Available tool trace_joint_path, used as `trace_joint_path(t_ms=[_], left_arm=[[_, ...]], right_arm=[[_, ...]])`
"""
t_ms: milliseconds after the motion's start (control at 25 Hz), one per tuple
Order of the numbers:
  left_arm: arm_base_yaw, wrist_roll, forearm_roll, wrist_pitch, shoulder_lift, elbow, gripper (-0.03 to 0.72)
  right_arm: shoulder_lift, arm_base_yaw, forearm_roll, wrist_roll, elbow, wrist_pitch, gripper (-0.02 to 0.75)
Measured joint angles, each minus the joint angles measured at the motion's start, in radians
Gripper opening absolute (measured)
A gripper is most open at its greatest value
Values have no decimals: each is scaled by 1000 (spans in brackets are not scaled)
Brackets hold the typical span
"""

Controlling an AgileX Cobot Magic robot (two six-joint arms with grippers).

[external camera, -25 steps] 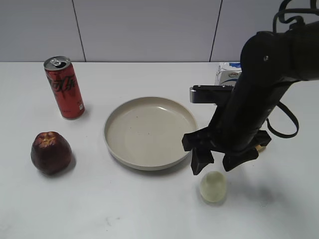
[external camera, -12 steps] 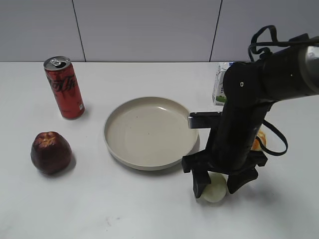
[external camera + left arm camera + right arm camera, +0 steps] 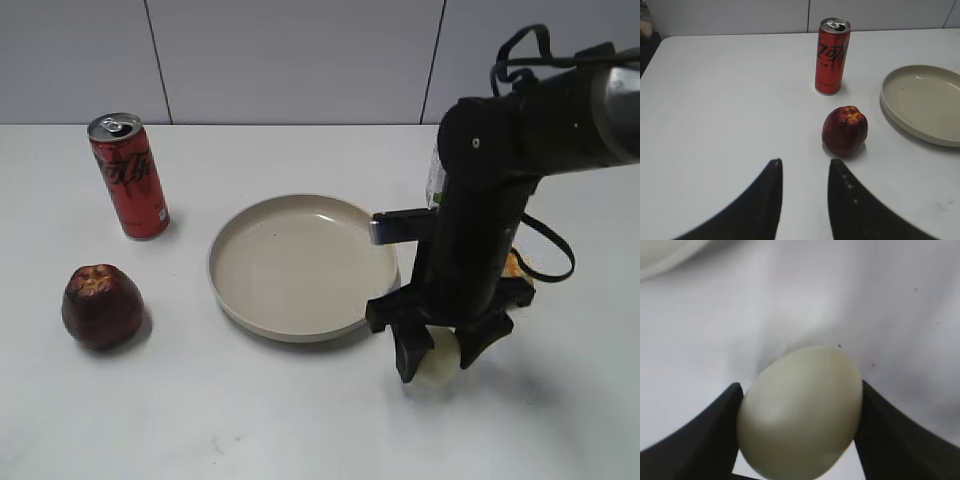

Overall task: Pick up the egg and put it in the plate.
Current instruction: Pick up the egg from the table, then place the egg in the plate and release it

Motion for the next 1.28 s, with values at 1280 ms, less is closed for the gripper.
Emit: trace_joint_path(t_ms=[1280], left_arm=[[0, 0, 0, 0, 0, 0, 230]], right_arm=[[283, 1, 64, -229, -629, 78, 615]])
